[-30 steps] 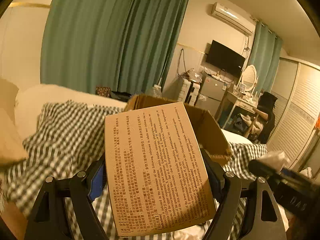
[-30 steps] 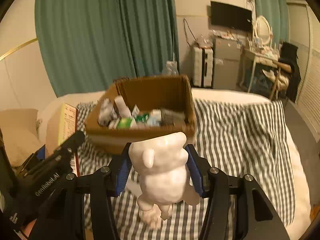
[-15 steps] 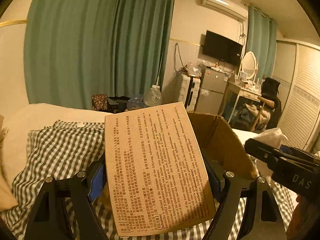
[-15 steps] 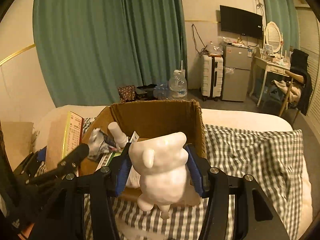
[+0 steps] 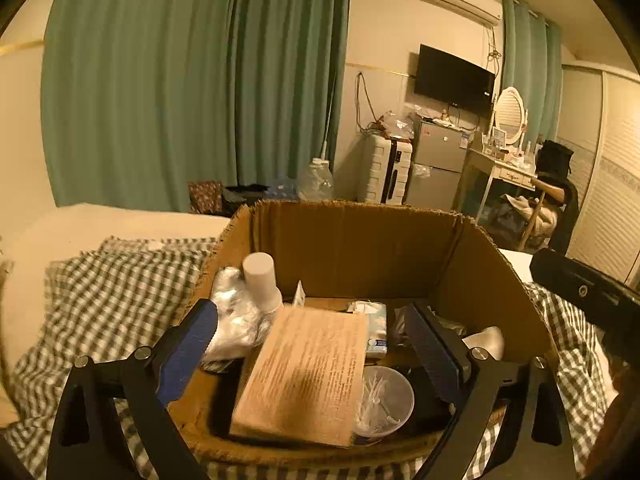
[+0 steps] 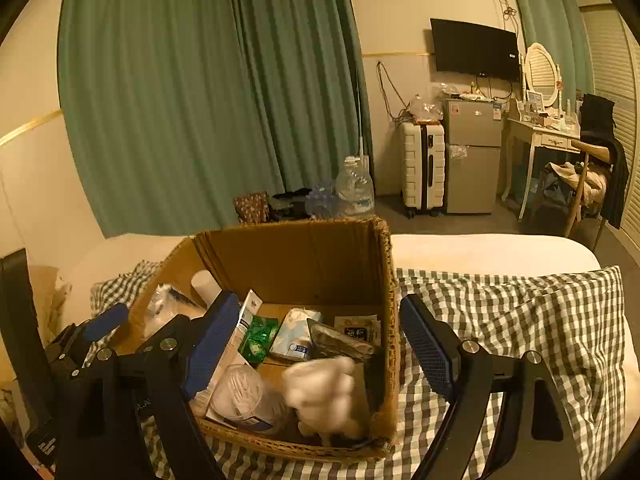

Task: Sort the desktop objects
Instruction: 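Carry the leaflet and white figurine into the cardboard box and release both, then withdraw both grippers from the box back toward the remaining items, then grasp the white lace scrunchie with the left gripper while the right grasps the black hair tie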

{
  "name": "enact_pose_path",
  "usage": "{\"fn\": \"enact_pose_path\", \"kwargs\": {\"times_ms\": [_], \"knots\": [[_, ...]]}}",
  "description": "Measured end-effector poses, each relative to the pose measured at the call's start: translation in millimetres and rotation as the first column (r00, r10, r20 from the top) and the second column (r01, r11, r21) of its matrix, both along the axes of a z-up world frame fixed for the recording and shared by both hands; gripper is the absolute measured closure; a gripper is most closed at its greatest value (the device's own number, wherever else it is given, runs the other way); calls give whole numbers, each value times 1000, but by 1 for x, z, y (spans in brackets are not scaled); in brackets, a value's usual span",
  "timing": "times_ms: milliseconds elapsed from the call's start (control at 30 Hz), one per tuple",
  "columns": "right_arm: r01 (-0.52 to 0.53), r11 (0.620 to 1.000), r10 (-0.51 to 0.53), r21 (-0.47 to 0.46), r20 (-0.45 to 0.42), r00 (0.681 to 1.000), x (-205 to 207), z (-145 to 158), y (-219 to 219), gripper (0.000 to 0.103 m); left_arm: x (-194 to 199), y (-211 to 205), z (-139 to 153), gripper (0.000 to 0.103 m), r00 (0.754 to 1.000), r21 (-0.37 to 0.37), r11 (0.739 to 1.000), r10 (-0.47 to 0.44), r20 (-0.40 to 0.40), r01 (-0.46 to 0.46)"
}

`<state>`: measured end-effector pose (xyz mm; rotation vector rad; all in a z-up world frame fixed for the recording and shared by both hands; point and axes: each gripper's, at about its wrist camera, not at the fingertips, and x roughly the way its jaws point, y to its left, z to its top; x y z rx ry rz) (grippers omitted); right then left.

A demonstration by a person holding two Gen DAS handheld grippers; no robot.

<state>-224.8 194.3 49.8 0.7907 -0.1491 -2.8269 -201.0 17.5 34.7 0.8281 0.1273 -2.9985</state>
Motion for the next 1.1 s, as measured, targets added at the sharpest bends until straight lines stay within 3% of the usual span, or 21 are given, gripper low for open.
{"fn": "enact_pose_path", "kwargs": {"times_ms": [67,400,567,667,800,967,1100], "knots": [[3,1000,-3,-8,-4,1000,13,5,6,20,12,2,6,0,1000,-19,1000,9,-12,-9],[-15,998,19,-54,83,996,103,1,24,20,105,1,21,0,999,-36,999,14,44,-12],[-17,996,28,-91,120,992,152,-8,26,20,150,3,22,0,997,14,1000,3,79,-4],[-16,997,27,-75,149,989,170,-20,22,20,166,9,1,0,992,46,999,-18,124,12],[25,1000,-21,-19,192,981,178,-46,26,21,167,33,-49,0,968,48,997,-69,241,59],[55,998,-54,2,278,959,170,-87,40,43,164,53,-97,0,942,91,992,-116,316,91],[75,997,-66,-14,340,938,157,-111,49,48,157,68,-121,0,922,134,983,-166,350,126]]}}
